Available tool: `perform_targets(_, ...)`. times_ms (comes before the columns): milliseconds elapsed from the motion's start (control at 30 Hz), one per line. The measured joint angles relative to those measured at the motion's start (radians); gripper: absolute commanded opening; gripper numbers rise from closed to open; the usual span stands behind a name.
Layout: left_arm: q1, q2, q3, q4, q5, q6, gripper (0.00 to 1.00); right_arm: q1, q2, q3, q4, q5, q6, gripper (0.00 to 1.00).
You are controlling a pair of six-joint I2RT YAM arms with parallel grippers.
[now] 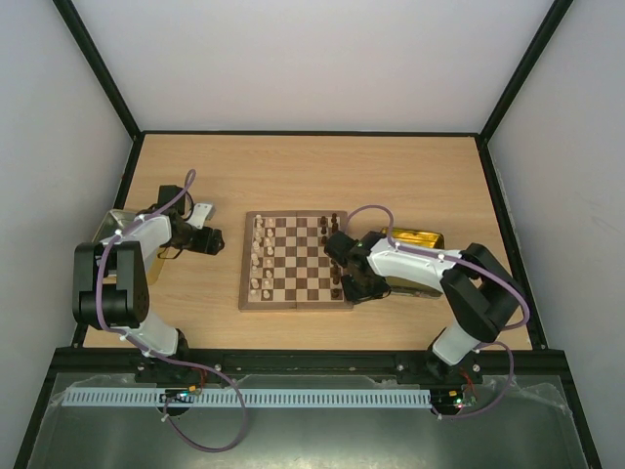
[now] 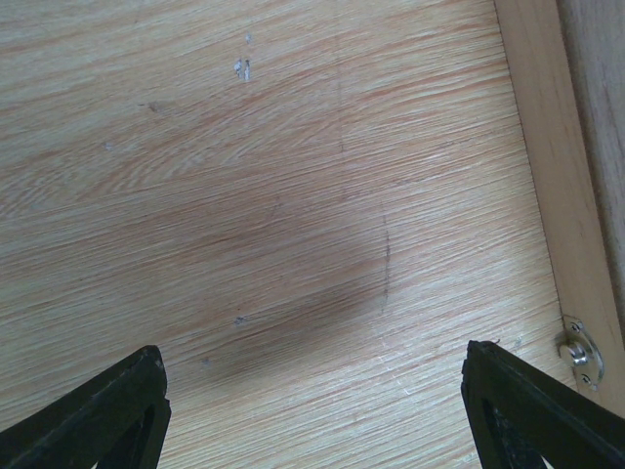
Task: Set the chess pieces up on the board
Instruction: Pick up the chess piece at the center of the board.
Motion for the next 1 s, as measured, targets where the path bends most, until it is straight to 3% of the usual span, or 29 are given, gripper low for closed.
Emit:
perform_targets(733, -0.001, 0.0, 0.0, 0.0, 0.003, 0.002, 0.82, 0.001, 0.068, 0.024, 0.01, 0.047, -0.002, 0.3)
perform_targets(1000, -0.001, 0.0, 0.0, 0.0, 0.003, 0.003, 0.82, 0.0, 0.086, 0.041, 0.015, 0.032, -0.002, 0.18)
